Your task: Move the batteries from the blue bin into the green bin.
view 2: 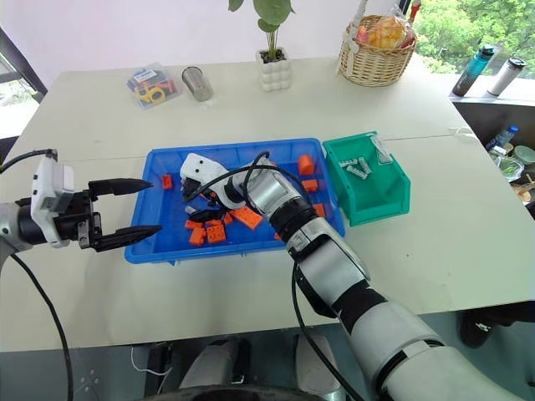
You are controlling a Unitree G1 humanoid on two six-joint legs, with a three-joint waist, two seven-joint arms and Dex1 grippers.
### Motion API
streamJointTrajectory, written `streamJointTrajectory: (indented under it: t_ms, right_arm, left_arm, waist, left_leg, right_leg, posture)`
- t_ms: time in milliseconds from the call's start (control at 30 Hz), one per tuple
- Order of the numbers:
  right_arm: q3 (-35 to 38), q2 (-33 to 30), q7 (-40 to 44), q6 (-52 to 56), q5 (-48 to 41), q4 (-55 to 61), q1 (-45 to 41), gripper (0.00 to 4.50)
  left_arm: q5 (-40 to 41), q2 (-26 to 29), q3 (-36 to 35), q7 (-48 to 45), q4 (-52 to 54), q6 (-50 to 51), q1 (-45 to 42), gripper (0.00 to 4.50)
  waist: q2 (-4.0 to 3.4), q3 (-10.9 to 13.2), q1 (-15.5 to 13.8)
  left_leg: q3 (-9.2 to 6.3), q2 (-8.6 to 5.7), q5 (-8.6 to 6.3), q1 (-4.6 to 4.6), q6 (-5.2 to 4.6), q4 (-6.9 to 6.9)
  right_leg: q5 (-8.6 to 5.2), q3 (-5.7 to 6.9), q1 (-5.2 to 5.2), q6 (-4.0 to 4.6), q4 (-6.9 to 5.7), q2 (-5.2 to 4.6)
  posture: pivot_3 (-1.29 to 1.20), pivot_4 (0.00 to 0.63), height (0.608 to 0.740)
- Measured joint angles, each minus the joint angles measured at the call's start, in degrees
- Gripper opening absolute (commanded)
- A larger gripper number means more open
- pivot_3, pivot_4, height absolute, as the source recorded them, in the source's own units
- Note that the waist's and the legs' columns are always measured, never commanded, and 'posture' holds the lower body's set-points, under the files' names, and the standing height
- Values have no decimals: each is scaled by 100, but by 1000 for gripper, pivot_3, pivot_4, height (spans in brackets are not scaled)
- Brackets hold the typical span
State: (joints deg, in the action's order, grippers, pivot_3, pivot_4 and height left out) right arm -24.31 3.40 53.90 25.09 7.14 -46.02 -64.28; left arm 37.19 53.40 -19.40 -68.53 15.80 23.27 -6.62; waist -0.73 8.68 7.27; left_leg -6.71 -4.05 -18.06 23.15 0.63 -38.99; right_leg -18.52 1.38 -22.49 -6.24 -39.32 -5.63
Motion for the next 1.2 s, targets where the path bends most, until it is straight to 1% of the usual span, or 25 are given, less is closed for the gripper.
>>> streamJointTrajectory:
  t_ms: [67,167,200,267,300,333,367,567,833,900,933,1033,1200]
  right_arm:
    - [-28,1,-35,-111,60,91,88,3890]
    - [-113,-7,-61,-228,128,208,166,3057]
    - [-139,-11,-58,-258,150,251,211,2475]
    - [-232,-7,-56,-299,194,354,287,1485]
    - [-252,-17,-55,-299,228,376,327,882]
    - [-261,-39,-47,-294,244,426,353,385]
    - [-265,-54,-36,-289,263,456,362,281]
    - [-250,-111,-13,-28,276,743,450,285]
    - [-249,-245,-9,-17,277,975,607,285]
    - [-210,-250,-14,34,256,1013,636,1294]
    - [-178,-245,-20,100,207,1029,651,1663]
    - [-125,-256,-74,137,160,1029,671,3069]
    - [-119,-275,-171,164,156,1047,671,3069]
  left_arm:
    - [1,0,0,1,0,1,0,4500]
    - [4,0,0,3,0,4,0,4500]
    - [4,0,0,3,0,4,-1,4500]
    - [4,0,4,3,-1,4,-11,4500]
    - [4,0,4,3,-2,4,-20,4500]
    - [4,0,4,2,-10,4,-21,4500]
    - [4,0,4,2,-18,4,-23,4500]
    - [3,0,18,-4,-109,4,-92,4500]
    - [-5,0,69,-23,-162,-4,-221,4500]
    - [-25,0,72,-40,-195,-7,-221,4500]
    - [-32,-1,73,-53,-213,-12,-221,4500]
    - [-39,-6,76,-67,-220,-13,-222,4500]
    - [-44,-57,133,-68,-220,-17,-250,4500]
  waist:
    - [0,0,1]
    - [0,0,-2]
    - [0,0,-4]
    - [0,0,-12]
    - [0,0,-16]
    - [0,0,-20]
    - [0,0,-21]
    - [0,0,-22]
    - [1,0,-22]
    - [1,0,-22]
    - [1,0,-22]
    - [1,0,-21]
    - [1,0,-17]
  left_leg:
    - [-1,0,0,-1,0,-2]
    - [-1,0,0,-4,0,-1]
    - [-2,-1,0,-5,0,-1]
    - [-3,-1,0,-5,0,-1]
    - [-7,-3,0,-5,0,-1]
    - [-8,-5,0,-5,0,0]
    - [-8,-6,0,-5,0,1]
    - [-10,-6,0,-5,0,0]
    - [-10,-7,0,-5,0,-1]
    - [-11,-7,0,-5,0,0]
    - [-11,-7,0,-4,0,-1]
    - [-10,-7,0,-4,0,-1]
    - [-10,-7,0,-4,0,-2]
  right_leg:
    - [0,-1,-4,0,0,0]
    - [0,-1,-3,0,0,0]
    - [0,-1,-2,0,0,0]
    - [0,-2,-1,0,0,0]
    - [0,-2,1,0,0,1]
    - [0,-3,2,0,0,1]
    - [0,-4,3,0,0,1]
    - [0,-4,3,0,0,1]
    - [0,-5,4,0,0,0]
    - [0,-5,4,0,0,0]
    - [0,-5,4,0,0,0]
    - [0,-5,4,0,0,0]
    - [0,-5,2,0,0,0]
  posture:
    - [0,150,737]
    - [0,150,737]
    - [0,150,737]
    - [0,150,737]
    - [0,150,737]
    - [0,150,737]
    - [0,150,737]
    - [0,150,737]
    - [0,150,737]
    - [0,150,737]
    - [0,150,737]
    - [0,150,737]
    - [0,150,737]
